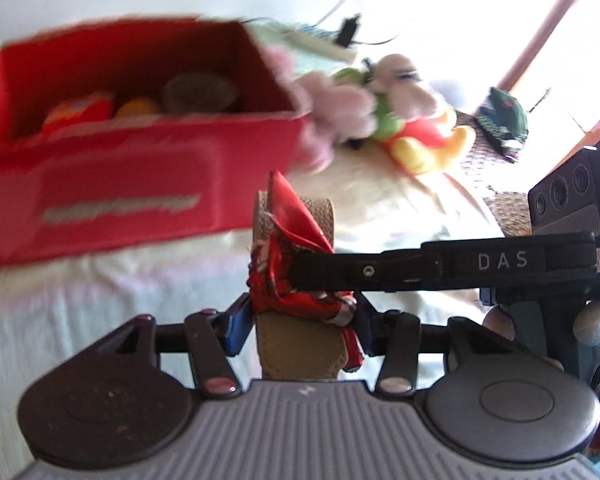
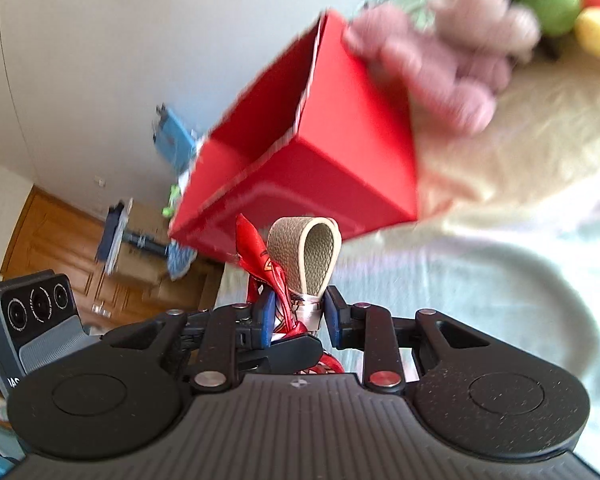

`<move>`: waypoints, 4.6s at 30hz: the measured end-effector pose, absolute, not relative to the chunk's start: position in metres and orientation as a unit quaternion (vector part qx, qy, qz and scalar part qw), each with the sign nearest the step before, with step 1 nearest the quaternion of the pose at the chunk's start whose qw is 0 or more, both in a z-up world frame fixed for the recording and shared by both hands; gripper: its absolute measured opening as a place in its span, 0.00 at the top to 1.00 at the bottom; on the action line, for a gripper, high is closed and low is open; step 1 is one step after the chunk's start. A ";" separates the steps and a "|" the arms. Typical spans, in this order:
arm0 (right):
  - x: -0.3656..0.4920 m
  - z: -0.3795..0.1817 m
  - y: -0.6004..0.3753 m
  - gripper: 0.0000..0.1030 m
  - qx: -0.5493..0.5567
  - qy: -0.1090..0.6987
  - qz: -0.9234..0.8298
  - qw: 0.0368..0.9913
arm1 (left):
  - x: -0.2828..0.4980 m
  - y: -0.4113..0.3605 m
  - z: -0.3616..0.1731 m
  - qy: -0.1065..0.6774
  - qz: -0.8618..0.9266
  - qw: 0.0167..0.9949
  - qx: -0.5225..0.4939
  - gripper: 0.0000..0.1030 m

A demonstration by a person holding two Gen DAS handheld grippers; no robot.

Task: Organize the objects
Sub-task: 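Lift the cable bundle up toward the red box with the right tool, then carry the cable bundle over the red box and lower it inside, then open the right tool to release the bundle beside the red packet, then withdraw the open right tool up and away from the box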

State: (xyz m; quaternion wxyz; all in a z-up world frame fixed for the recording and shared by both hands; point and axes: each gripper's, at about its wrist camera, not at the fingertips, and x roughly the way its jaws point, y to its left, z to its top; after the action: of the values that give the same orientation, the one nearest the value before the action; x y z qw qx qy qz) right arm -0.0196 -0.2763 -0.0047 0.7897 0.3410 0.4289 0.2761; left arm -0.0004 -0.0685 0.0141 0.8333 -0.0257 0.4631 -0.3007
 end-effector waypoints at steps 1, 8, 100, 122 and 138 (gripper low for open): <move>-0.021 0.000 -0.280 0.73 0.343 0.422 0.271 0.794 | -0.001 -0.073 0.018 0.457 -0.309 0.834 -0.021 0.52; -0.024 0.029 -0.298 0.73 0.349 0.365 0.252 0.826 | 0.008 -0.095 0.052 0.409 -0.353 0.841 -0.009 0.52; 0.223 0.003 -0.116 0.72 0.277 0.558 0.296 0.724 | 0.215 0.016 0.030 0.531 -0.061 0.828 0.171 0.39; 0.157 0.054 -0.143 0.67 0.229 0.495 0.245 0.801 | 0.150 0.024 0.066 0.491 -0.009 0.865 0.101 0.28; 0.089 0.070 -0.172 0.59 0.208 0.453 0.228 0.837 | 0.097 0.006 0.069 0.491 0.007 0.868 0.069 0.18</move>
State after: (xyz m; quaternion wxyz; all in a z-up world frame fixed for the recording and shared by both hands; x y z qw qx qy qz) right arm 0.0894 -0.1720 0.0704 0.8365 0.2082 0.4525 0.2281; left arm 0.0969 0.0063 0.0688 0.8682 0.0694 0.4913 0.0066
